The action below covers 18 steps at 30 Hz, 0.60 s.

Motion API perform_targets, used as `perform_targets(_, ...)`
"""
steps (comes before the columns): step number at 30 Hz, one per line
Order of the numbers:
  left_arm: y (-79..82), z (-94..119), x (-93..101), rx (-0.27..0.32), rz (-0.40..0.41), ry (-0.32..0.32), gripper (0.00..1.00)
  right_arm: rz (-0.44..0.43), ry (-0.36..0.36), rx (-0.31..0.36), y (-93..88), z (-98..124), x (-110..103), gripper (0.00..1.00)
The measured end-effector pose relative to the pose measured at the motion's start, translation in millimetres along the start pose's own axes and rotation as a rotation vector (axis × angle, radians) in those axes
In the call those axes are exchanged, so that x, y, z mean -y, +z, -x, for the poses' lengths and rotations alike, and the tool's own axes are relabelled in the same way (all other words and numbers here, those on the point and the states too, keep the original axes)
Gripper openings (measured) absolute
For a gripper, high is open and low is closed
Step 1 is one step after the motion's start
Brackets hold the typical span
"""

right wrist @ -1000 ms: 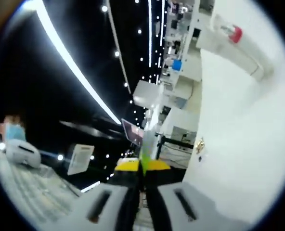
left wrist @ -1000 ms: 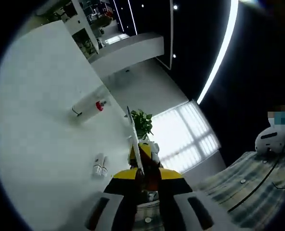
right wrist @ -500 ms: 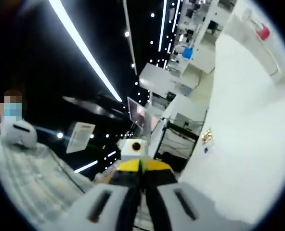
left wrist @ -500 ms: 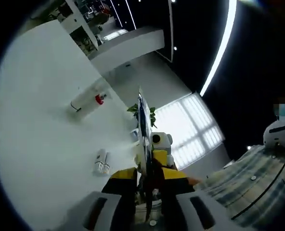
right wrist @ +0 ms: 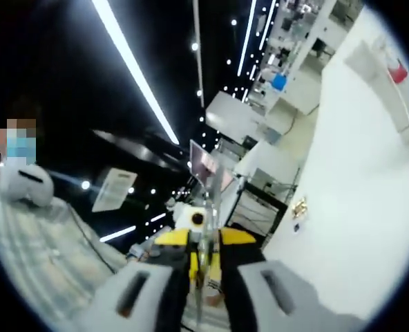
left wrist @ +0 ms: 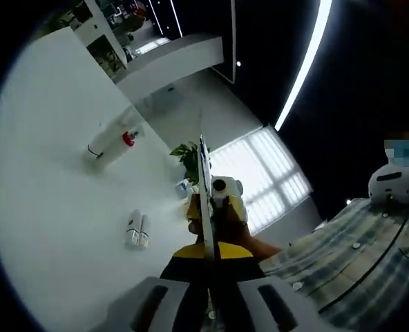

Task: Arrange the skincare products in the storage area until every visible bottle or jar stands upright without overlapping.

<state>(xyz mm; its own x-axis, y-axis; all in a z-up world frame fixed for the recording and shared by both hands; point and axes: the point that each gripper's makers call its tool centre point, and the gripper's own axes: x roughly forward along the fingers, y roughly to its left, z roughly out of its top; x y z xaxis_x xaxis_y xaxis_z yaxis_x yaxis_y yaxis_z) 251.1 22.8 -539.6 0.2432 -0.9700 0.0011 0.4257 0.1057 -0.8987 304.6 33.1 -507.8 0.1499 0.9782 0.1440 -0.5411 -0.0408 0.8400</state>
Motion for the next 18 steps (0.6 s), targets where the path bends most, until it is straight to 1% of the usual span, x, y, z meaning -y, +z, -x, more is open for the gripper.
perform_targets(4,-8.9,-5,2.4,-0.041,-0.007,-0.008,0.02,0.011,-0.019,-0.008,5.7,0,0,0.12)
perform_targets(5,-11.2,-7,2.9,-0.052,-0.01,-0.008,0.02,0.018,-0.025,-0.021,4.7,0,1,0.08)
perform_targets(6,-12.5,-8,3.5,-0.058,-0.013,-0.006,0.02,0.024,-0.028,-0.036,2.9,0,1,0.02)
perform_targets(7,-12.3,-8,2.9,-0.055,-0.019,-0.003,0.02,0.03,-0.015,-0.041,2.2,1,-2,0.01)
perform_targets(8,-11.0,-8,2.0,-0.049,-0.014,-0.001,0.02,0.031,-0.018,-0.037,3.2,1,-2,0.01)
perform_targets(9,-10.3,-8,2.0,-0.046,0.002,-0.002,0.02,0.074,-0.028,-0.032,4.0,2,-2,0.0)
perform_targets(11,-10.3,-8,0.1,-0.042,0.007,0.006,0.03,0.062,-0.018,-0.033,3.6,2,-5,0.0)
perform_targets(14,-9.4,-7,-4.1,-0.026,0.014,0.032,0.06,0.063,-0.023,-0.026,5.1,3,-4,0.0)
perform_targets(15,-8.7,-5,-4.5,-0.014,0.018,0.033,0.07,0.058,-0.023,-0.024,6.2,5,-3,0.0)
perform_targets(17,-2.8,-3,-2.4,0.026,0.025,0.022,0.16,0.062,-0.033,-0.034,4.2,6,-2,0.0)
perform_targets(18,0.3,-2,-2.2,0.046,0.035,0.021,0.17,0.052,-0.04,-0.045,1.5,6,0,0.0)
